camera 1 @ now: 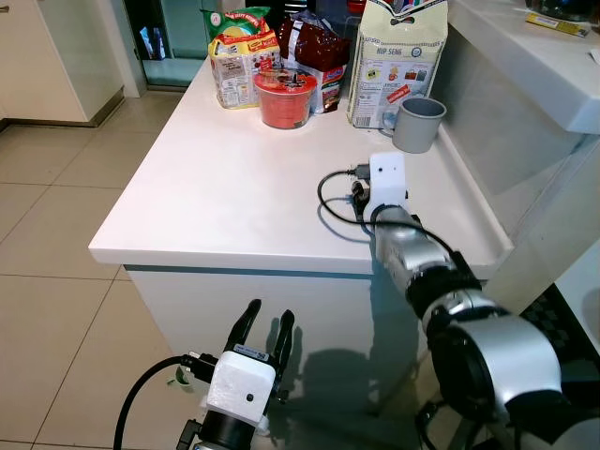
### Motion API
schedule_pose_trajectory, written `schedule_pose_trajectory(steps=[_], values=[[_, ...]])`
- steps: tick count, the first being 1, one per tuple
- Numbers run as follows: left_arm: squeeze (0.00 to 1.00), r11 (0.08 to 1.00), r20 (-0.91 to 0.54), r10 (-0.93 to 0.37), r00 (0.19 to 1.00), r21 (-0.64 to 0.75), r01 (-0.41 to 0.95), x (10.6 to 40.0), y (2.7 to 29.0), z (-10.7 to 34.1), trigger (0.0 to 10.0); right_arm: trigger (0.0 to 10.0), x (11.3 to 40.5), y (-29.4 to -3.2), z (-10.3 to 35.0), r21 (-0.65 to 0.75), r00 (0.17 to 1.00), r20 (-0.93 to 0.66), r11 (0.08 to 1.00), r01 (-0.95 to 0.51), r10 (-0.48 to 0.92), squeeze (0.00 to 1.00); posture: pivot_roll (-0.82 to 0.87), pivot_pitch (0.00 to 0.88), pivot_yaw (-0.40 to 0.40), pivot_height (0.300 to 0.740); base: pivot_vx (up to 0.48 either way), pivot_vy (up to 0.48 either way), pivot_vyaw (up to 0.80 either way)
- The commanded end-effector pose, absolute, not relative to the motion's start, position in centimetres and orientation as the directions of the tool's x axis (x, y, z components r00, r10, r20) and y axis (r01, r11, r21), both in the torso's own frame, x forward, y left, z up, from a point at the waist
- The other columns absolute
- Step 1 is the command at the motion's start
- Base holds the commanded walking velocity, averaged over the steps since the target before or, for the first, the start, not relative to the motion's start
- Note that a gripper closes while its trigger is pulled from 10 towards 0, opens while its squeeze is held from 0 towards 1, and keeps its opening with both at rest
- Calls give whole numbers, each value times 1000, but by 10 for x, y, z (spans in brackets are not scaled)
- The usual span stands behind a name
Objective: Setting the table
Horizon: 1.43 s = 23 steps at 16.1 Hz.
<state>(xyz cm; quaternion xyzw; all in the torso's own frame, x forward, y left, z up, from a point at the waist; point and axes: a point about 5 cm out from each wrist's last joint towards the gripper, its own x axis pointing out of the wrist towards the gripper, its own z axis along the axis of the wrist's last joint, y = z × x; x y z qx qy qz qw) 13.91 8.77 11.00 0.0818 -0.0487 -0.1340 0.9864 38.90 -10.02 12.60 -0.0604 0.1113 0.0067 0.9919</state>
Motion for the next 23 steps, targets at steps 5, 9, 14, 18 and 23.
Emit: schedule_pose_trajectory(steps=[5, 9, 14, 18, 23], values=[[0, 939, 79, -329, 941, 132, 317, 134, 64, 112, 10000, 10000, 354, -111, 58, -149, 877, -478, 989, -26, -49, 0, 240, 0, -17, 740, 0, 0, 0], [0, 938, 75, -330, 941, 137, 318, 132, 65, 112, 10000, 10000, 338, -106, 36, -117, 814, -581, 992, -56, -23, 373, 239, 0, -14, 740, 0, 0, 0], [0, 937, 69, -334, 940, 137, 323, 129, 64, 112, 10000, 10000, 336, -106, 34, -121, 811, -585, 991, -56, -25, 1000, 233, 0, -11, 740, 0, 0, 0], [0, 936, 68, -334, 940, 138, 323, 129, 63, 112, 10000, 10000, 339, -110, 37, -178, 824, -564, 982, -56, -55, 1000, 235, 0, -12, 740, 0, 0, 0], [0, 934, 67, -338, 939, 142, 327, 129, 63, 113, 10000, 10000, 344, -107, 44, -127, 819, -571, 992, -22, -55, 0, 232, 0, -10, 740, 0, 0, 0]])
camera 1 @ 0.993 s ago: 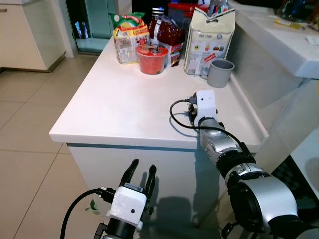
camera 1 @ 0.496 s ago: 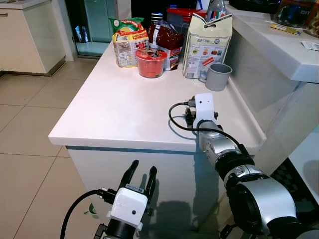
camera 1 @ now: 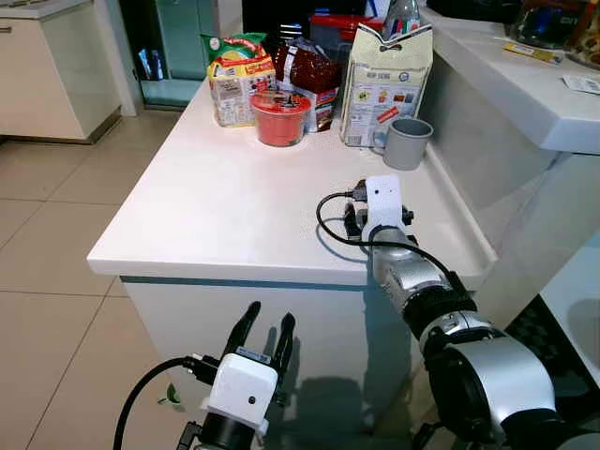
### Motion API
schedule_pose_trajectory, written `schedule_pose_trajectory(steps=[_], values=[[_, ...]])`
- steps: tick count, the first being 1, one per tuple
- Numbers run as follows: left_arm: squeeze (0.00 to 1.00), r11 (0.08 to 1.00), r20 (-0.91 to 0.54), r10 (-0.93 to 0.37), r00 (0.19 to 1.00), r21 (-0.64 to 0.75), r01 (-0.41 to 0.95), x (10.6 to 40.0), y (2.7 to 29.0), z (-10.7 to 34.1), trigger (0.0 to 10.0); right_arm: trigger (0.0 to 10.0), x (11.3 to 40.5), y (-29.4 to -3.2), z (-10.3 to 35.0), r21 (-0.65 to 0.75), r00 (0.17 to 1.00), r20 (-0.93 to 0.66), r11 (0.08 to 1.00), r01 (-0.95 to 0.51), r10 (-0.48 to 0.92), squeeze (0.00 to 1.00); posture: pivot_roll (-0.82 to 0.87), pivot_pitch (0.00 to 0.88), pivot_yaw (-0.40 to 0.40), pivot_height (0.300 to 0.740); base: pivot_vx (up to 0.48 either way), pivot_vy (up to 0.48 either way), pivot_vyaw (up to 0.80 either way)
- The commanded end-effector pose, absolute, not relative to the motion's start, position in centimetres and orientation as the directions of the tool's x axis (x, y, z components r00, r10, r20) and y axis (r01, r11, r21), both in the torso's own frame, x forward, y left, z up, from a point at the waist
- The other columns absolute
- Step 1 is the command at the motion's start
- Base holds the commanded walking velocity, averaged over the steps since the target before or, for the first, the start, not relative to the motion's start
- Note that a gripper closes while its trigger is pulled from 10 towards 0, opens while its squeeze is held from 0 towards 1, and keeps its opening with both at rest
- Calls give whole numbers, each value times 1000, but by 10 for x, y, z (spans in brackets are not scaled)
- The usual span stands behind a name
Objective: Setting the table
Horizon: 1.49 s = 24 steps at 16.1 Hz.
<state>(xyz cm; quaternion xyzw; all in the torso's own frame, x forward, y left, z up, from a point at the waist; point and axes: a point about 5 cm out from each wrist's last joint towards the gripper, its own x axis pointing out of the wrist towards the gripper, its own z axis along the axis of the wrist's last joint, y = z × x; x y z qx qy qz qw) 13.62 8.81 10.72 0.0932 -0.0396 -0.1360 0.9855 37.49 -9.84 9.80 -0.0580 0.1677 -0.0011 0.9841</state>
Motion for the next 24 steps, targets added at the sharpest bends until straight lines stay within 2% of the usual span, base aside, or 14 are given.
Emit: schedule_pose_trajectory(steps=[1, 5, 7, 8, 9, 10, 11, 15, 19, 24], values=[[0, 934, 68, -338, 939, 143, 326, 129, 63, 113, 10000, 10000, 344, -107, 44, -106, 813, -580, 994, -7, -56, 0, 232, 0, -11, 740, 0, 0, 0], [0, 933, 74, -340, 938, 150, 326, 129, 63, 115, 10000, 10000, 350, -111, 51, -88, 819, -570, 996, 13, -61, 0, 236, 0, -9, 740, 0, 0, 0], [0, 929, 90, -352, 932, 159, 335, 127, 61, 118, 10000, 10000, 347, -113, 47, 24, 773, -633, 996, 81, -48, 0, 232, 0, -7, 740, 0, 0, 0], [0, 927, 96, -357, 929, 158, 340, 127, 60, 120, 10000, 2235, 345, -114, 44, 40, 758, -651, 995, 95, -46, 0, 231, 0, -6, 740, 0, 0, 0], [0, 926, 100, -362, 927, 156, 345, 126, 59, 121, 10000, 0, 343, -115, 42, 47, 748, -662, 994, 103, -46, 0, 230, 0, -6, 740, 0, 0, 0], [0, 929, 82, -334, 939, 198, 313, 182, 135, 127, 10000, 0, 341, -115, 38, 56, 735, -677, 992, 113, -46, 0, 229, 0, -4, 740, 0, 0, 0], [0, 940, 131, -306, 943, 198, 278, 217, 184, 156, 10000, 0, 338, -116, 35, 55, 722, -690, 992, 117, -47, 0, 229, 0, -4, 740, 0, 0, 0], [0, 952, 140, -286, 948, 151, 265, 225, 191, 164, 10000, 0, 334, -115, 30, 38, 708, -705, 994, 101, -45, 0, 232, 0, -4, 740, 0, 0, 0], [0, 944, 123, -321, 939, 116, 308, 230, 197, 170, 10000, 0, 335, -114, 32, 42, 717, -696, 995, 92, -37, 0, 231, 0, -6, 740, 0, 0, 0], [0, 954, 108, -298, 948, 68, 292, 230, 200, 167, 10000, 0, 338, -114, 35, 33, 735, -677, 997, 76, -34, 0, 229, 0, -5, 740, 0, 0, 0]])
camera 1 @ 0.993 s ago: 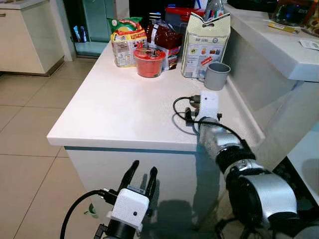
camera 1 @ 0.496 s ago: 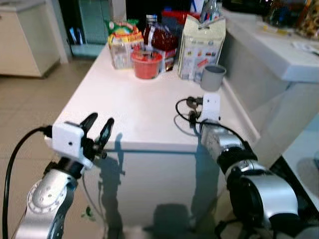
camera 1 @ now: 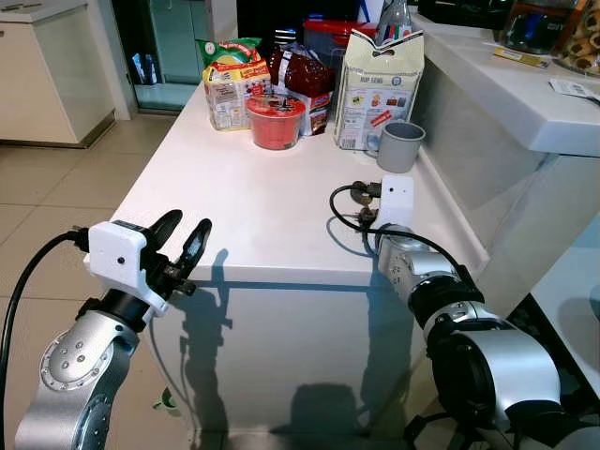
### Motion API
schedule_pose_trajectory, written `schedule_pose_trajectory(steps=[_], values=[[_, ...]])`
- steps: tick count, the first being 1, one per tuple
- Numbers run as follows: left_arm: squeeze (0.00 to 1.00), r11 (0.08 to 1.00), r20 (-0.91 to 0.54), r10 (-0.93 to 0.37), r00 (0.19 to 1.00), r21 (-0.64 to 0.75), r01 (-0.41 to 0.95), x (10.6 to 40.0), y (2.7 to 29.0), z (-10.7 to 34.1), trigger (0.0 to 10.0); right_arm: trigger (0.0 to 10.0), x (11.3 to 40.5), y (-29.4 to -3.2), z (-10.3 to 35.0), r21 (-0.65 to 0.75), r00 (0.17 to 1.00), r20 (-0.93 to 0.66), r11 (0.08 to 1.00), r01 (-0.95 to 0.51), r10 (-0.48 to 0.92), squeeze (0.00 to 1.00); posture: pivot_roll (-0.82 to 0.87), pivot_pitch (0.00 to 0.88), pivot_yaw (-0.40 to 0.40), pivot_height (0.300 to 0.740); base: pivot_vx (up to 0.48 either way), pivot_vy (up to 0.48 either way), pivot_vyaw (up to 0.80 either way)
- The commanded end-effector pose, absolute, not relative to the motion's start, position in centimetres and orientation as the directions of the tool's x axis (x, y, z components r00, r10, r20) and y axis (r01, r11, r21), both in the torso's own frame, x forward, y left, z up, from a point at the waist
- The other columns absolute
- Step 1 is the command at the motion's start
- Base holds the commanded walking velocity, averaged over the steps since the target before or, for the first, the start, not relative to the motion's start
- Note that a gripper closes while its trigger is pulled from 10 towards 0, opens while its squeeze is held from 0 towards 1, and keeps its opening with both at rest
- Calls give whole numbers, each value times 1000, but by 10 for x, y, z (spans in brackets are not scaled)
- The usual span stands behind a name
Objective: Setting the table
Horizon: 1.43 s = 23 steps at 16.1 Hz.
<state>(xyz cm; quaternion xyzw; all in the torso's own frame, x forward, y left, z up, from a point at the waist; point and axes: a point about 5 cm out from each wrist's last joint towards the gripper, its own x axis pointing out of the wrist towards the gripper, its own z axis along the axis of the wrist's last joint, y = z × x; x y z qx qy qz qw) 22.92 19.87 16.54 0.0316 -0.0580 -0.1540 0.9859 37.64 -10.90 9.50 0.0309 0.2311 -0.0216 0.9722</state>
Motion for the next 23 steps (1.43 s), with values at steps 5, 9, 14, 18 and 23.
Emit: schedule_pose_trajectory(steps=[5, 9, 14, 18, 23], values=[[0, 954, 91, -298, 950, 54, 294, 229, 200, 163, 10000, 0, 341, -110, 38, 20, 755, -655, 999, 42, -18, 0, 228, 0, -11, 740, 0, 0, 0], [0, 965, 57, -259, 964, -17, 260, 219, 207, 150, 10000, 0, 340, -109, 38, 4, 765, -644, 1000, 21, -13, 0, 230, 0, -12, 740, 0, 0, 0], [0, 984, 1, -160, 987, -77, 160, 201, 231, 125, 10000, 0, 343, -108, 41, -16, 781, -625, 1000, -1, -9, 0, 246, 0, -23, 740, 0, 0, 0], [0, 981, -1, -175, 985, -80, 174, 200, 227, 123, 10000, 0, 368, -100, 83, -117, 917, -399, 993, -35, -15, 0, 238, 0, -23, 740, 0, 0, 0], [0, 979, 10, -187, 982, -83, 187, 203, 224, 121, 10000, 0, 381, -94, 125, -146, 996, -83, 989, 7, -19, 0, 228, 0, -22, 740, 0, 0, 0]])
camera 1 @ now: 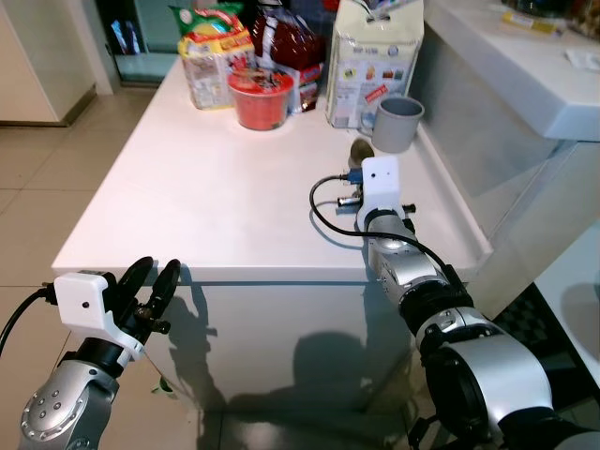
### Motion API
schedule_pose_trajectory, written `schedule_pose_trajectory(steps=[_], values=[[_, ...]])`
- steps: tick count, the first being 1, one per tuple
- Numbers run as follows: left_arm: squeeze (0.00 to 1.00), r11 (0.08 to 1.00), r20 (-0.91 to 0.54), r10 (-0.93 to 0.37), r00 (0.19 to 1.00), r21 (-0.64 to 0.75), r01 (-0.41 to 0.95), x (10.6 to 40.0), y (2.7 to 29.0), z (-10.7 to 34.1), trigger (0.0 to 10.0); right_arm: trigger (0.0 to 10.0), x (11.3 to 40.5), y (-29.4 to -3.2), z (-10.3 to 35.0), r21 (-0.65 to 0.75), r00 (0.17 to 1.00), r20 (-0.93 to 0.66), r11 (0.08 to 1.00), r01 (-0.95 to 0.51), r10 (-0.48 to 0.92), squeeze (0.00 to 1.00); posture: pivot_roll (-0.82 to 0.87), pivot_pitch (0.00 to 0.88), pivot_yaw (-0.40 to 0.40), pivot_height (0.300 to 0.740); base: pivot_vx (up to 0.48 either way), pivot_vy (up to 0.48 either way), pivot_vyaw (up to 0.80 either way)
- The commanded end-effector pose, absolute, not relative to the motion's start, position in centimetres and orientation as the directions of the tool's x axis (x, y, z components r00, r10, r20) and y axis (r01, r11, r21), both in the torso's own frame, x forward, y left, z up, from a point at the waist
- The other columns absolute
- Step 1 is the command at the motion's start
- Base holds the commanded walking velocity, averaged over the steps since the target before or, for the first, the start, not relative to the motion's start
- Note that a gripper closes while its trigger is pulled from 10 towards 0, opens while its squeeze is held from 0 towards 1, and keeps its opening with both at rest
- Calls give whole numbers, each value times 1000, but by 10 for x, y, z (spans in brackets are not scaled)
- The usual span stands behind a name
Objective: Setting the table
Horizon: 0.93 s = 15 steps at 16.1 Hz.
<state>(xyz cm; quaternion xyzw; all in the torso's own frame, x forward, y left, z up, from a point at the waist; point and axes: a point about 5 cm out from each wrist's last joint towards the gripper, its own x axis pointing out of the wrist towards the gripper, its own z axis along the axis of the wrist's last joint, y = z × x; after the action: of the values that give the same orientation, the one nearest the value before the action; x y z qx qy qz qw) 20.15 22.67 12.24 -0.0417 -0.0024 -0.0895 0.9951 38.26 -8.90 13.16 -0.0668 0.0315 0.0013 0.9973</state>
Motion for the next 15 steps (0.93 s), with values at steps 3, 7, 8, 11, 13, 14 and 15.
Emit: schedule_pose_trajectory(steps=[3, 7, 8, 11, 13, 14, 15], values=[[0, 983, 0, -166, 986, -76, 165, 207, 221, 119, 10000, 0, 381, -89, 143, -150, 998, 69, 989, -1, 11, 0, 228, 0, -24, 740, 0, 0, 0], [0, 987, -22, -144, 989, -75, 142, 215, 214, 114, 10000, 0, 373, -67, 169, -136, 943, 267, 977, -166, 198, 0, 227, 0, -28, 740, 0, 0, 0], [0, 987, -22, -143, 989, -74, 141, 216, 213, 114, 10000, 0, 370, -61, 175, -150, 919, 306, 966, -211, 249, 0, 226, 0, -29, 740, 0, 0, 0], [0, 985, -8, -155, 988, -73, 154, 223, 207, 116, 10000, 0, 363, -58, 181, -162, 879, 353, 946, -280, 321, 0, 217, 0, -38, 740, 0, 0, 0], [0, 986, -4, -156, 988, -69, 155, 226, 205, 117, 10000, 0, 359, -63, 182, -164, 862, 370, 938, -306, 346, 0, 211, 0, -43, 740, 0, 0, 0], [0, 986, 0, -155, 988, -66, 155, 229, 204, 118, 10000, 0, 355, -69, 181, -165, 856, 382, 937, -308, 349, 0, 206, 0, -45, 740, 0, 0, 0], [0, 986, 3, -154, 988, -64, 154, 230, 202, 118, 10000, 0, 349, -80, 177, -168, 860, 390, 944, -283, 328, 0, 203, 0, -48, 740, 0, 0, 0]])
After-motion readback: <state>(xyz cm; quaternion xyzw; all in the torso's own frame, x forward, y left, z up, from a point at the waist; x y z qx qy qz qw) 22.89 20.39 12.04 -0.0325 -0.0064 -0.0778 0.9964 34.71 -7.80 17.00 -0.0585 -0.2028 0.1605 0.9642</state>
